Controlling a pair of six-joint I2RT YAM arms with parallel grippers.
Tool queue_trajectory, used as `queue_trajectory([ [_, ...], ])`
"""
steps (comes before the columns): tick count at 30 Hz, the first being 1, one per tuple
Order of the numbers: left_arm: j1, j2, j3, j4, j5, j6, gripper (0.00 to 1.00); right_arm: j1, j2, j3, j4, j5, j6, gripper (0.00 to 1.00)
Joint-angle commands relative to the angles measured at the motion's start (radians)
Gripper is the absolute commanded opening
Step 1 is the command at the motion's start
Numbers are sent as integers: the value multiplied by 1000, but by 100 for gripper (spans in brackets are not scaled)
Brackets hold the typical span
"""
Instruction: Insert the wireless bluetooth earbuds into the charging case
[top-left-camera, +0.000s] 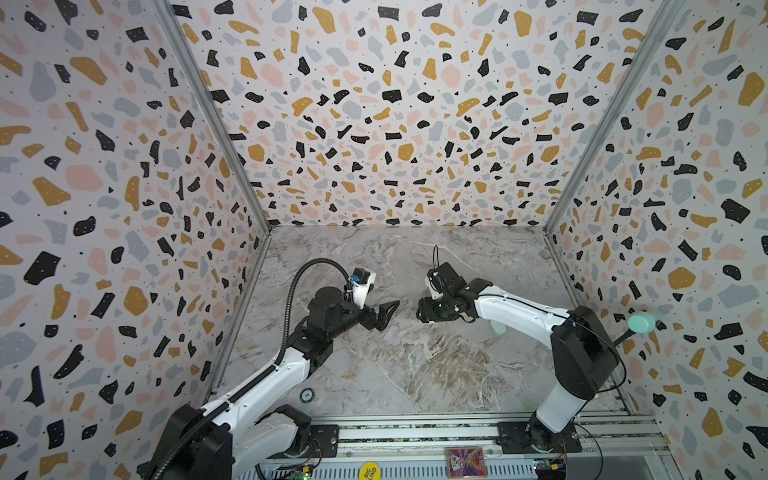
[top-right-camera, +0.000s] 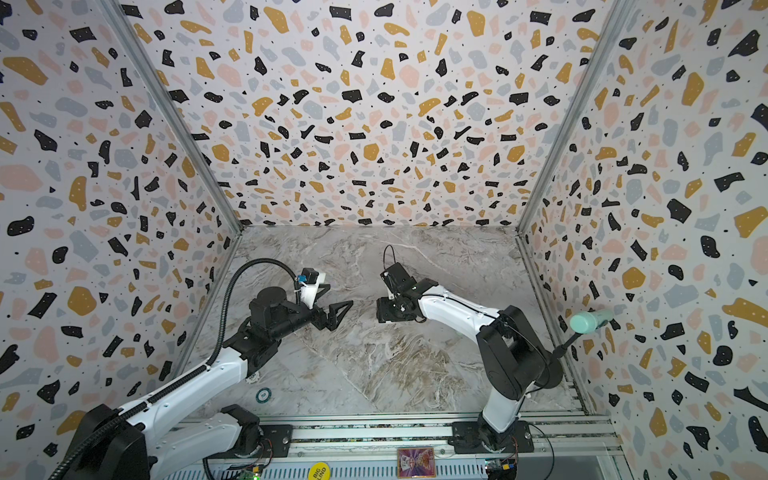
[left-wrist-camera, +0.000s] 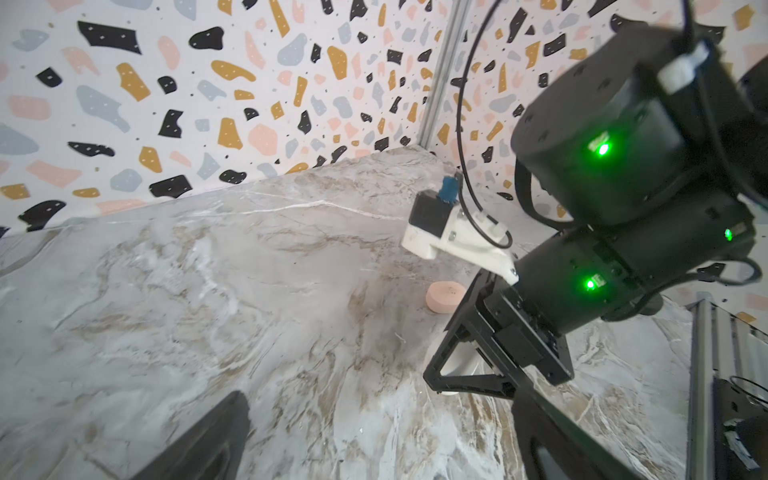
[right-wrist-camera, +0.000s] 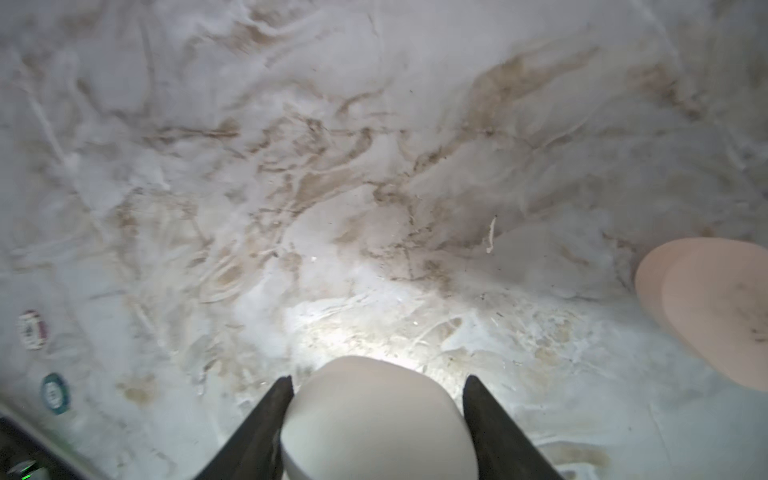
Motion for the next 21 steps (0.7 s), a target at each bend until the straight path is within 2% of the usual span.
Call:
queue_trajectory([
  [1,15,-22,-21,-12,-95,-21,100,9,15,-36,95,55,-13,51],
  [7,56,-22,-25,-9,-151,-43,100,30,55,-89,141,83,-1,51],
  [9,68,-24,-28,-2,-162,-46,100,36,61,-96,144,93,3,55],
  [18,117,-9,-50,56,-306,-20,100,25,-16,-106,106,112,-20,89],
  [21,126,8,-57,84,-397,19,100,1,-79,-112,97,130,-61,97],
])
